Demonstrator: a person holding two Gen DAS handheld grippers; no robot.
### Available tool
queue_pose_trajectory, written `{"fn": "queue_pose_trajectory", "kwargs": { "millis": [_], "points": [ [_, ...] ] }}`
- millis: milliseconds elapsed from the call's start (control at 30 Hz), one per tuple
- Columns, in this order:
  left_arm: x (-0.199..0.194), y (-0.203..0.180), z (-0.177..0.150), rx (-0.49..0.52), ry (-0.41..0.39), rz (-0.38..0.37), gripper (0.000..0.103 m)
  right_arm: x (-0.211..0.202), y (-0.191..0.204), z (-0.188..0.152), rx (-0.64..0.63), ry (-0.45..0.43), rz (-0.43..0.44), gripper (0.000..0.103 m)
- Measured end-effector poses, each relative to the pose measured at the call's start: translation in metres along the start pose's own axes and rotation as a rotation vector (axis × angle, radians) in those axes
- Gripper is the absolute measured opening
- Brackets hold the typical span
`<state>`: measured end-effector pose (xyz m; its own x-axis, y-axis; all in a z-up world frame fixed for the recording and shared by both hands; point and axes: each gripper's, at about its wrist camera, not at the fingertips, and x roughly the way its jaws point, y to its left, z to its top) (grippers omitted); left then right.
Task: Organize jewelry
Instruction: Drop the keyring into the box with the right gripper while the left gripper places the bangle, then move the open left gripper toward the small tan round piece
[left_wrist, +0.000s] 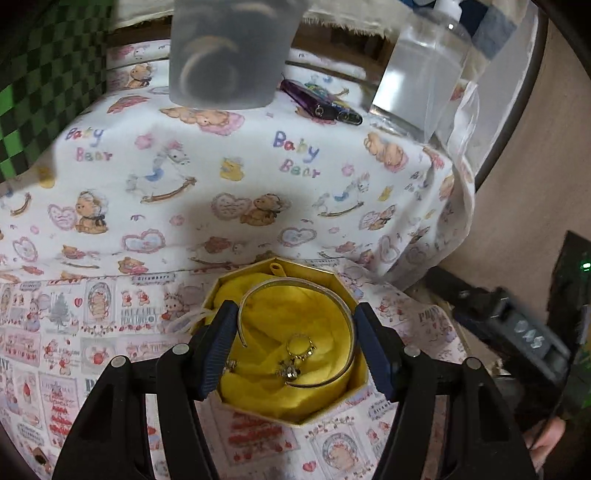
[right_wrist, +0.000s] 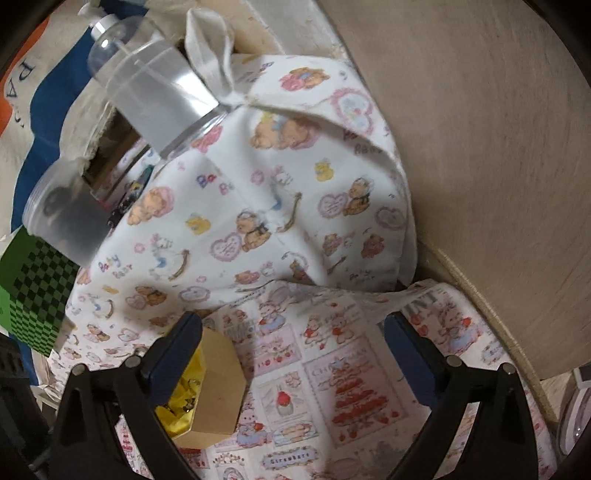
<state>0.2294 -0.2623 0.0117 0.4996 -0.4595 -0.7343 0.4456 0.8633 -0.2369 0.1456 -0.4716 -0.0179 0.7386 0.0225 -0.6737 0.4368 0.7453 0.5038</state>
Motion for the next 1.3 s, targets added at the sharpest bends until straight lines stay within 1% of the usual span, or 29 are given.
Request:
{"fn": "queue_pose_trajectory", "kwargs": {
  "millis": [67,100,167,233,367,433,500,567,633,700,800,900,1000,1067,1167,1233,1300],
  "points": [
    [0.001,0.002,0.000,-0.007,-0.002,-0.004,0.065,-0.005,-0.007,0.003,0.028,-0.018,0.004,0.099],
    [0.001,0.003,0.000,-0.012,-0.005,-0.005,0.071,-0.008,-0.010,0.004,0.045,-0.028,0.008,0.099],
    [-0.004,0.005,0.001,-0.005,-0.029,-0.002,0.079,-0.009,-0.012,0.005,0.054,-0.024,0.018,0.099],
    [-0.016,0.007,0.000,0.014,-0.060,0.018,0.081,-0.011,-0.011,0.005,0.052,-0.023,0.024,0.099],
    [-0.051,0.015,-0.006,0.041,-0.143,0.067,0.090,-0.019,0.000,0.004,0.020,-0.045,0.034,0.099],
    [-0.071,0.020,-0.011,0.062,-0.183,0.096,0.094,-0.027,0.009,0.001,-0.010,-0.072,0.044,0.099],
    [-0.096,0.028,-0.022,0.079,-0.245,0.133,0.102,-0.035,0.019,-0.002,-0.046,-0.102,0.048,0.099],
    [-0.120,0.039,-0.037,0.086,-0.315,0.179,0.103,-0.043,0.032,-0.007,-0.097,-0.133,0.054,0.099],
    [-0.141,0.053,-0.048,0.073,-0.357,0.232,0.103,-0.051,0.046,-0.014,-0.157,-0.159,0.073,0.102],
    [-0.158,0.065,-0.059,0.061,-0.392,0.245,0.103,-0.058,0.055,-0.020,-0.197,-0.183,0.086,0.103],
    [-0.177,0.085,-0.076,0.010,-0.426,0.263,0.103,-0.065,0.071,-0.032,-0.264,-0.213,0.105,0.103],
    [-0.181,0.100,-0.088,-0.012,-0.427,0.299,0.103,-0.067,0.082,-0.042,-0.310,-0.219,0.113,0.103],
    [-0.175,0.115,-0.095,-0.035,-0.391,0.313,0.103,-0.067,0.090,-0.052,-0.339,-0.228,0.126,0.103],
    [-0.168,0.125,-0.098,-0.060,-0.342,0.328,0.103,-0.059,0.093,-0.059,-0.330,-0.231,0.131,0.103],
    [-0.162,0.137,-0.104,-0.115,-0.271,0.322,0.103,-0.042,0.104,-0.070,-0.382,-0.184,0.088,0.103],
    [-0.157,0.145,-0.106,-0.152,-0.194,0.343,0.103,-0.040,0.106,-0.073,-0.402,-0.182,0.092,0.103],
    [-0.156,0.152,-0.110,-0.186,-0.180,0.349,0.103,-0.042,0.109,-0.075,-0.412,-0.190,0.095,0.103]
  ]
}}
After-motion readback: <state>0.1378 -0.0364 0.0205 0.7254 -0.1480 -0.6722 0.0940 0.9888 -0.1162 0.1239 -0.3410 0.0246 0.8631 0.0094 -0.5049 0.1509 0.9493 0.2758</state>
